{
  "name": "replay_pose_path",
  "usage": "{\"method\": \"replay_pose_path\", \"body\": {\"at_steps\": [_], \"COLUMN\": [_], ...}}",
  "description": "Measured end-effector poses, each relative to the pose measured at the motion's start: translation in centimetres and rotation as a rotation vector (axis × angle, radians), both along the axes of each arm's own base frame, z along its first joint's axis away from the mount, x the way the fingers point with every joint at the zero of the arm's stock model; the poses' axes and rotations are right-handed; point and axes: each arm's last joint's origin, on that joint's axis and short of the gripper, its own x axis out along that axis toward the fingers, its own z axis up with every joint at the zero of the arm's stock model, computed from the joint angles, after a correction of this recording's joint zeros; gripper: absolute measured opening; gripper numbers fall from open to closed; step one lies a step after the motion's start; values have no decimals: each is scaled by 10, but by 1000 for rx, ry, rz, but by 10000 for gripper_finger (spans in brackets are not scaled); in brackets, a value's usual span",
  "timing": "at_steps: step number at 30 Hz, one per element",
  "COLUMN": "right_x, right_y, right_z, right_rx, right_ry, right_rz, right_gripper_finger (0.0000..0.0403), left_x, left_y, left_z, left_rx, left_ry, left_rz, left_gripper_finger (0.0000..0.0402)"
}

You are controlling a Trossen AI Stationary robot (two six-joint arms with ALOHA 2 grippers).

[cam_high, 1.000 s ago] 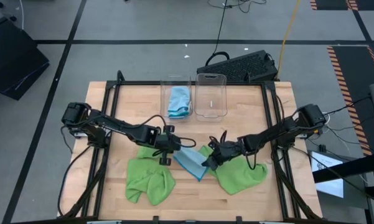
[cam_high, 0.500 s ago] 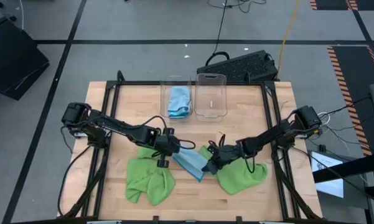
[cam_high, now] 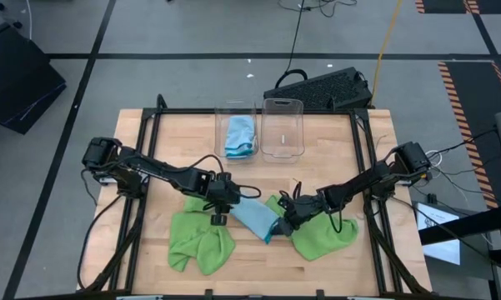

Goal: Fold microfiber towels
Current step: Fold the blue microfiber towel

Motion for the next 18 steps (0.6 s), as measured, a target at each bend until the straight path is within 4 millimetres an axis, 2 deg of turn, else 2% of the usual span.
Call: {"method": "replay_pose_path", "body": {"at_steps": [4, 9, 13, 18], "right_x": [-1, -2, -8, -26], "right_y": [-1, -7, -14, -18], "right_z": [8, 24, 39, 51], "right_rx": [11, -3, -17, -23], "right_ry": [-25, -80, -85, 20], "right_rz": [-7, -35, -90, -155], "right_gripper_finger": [170, 178, 178, 178], "left_x": [-1, 6, 21, 37], "left_y": [1, -2, -6, -8], "left_z": [17, 26, 16, -3], "left_rx": [-121, -221, -251, -304], "left_ry": [-45, -145, -207, -236], "left_rz": [63, 141, 146, 193], "left_gripper_finger": [128, 99, 72, 47]}}
